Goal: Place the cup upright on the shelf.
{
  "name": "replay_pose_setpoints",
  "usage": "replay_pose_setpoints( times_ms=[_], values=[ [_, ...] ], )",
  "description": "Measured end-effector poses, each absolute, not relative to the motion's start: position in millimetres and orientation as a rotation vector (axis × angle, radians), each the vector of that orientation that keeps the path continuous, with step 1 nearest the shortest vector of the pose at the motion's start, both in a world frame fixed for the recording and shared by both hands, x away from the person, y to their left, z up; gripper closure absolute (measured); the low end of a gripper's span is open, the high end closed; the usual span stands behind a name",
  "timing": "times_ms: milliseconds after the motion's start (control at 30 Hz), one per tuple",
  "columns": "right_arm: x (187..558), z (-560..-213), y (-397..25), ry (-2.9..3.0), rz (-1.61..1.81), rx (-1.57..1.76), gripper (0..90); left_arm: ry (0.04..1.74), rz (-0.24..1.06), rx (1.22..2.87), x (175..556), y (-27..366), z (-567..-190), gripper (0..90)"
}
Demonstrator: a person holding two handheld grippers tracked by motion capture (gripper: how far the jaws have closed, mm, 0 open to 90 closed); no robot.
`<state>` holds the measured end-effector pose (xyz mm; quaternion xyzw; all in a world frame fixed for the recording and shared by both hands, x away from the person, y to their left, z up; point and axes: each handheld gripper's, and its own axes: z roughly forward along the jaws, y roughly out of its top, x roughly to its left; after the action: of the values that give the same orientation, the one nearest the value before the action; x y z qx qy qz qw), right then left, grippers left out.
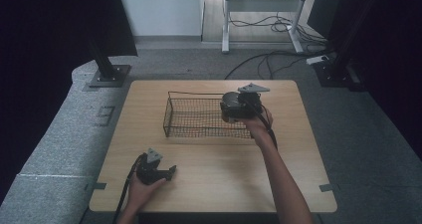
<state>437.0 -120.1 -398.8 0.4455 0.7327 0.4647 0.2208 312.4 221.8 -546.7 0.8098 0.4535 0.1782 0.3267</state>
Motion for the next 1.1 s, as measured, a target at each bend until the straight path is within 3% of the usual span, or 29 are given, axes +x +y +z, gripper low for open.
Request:
replay_pose_setpoints(
  times_ms=[1100],
  values=[
    [473.1, -419.1, -103.9, 2.036, 1.192, 1.269, 13.7, 1.189, 0.465, 2.119, 312.6, 222.1, -546.8, 16.8]
  ],
)
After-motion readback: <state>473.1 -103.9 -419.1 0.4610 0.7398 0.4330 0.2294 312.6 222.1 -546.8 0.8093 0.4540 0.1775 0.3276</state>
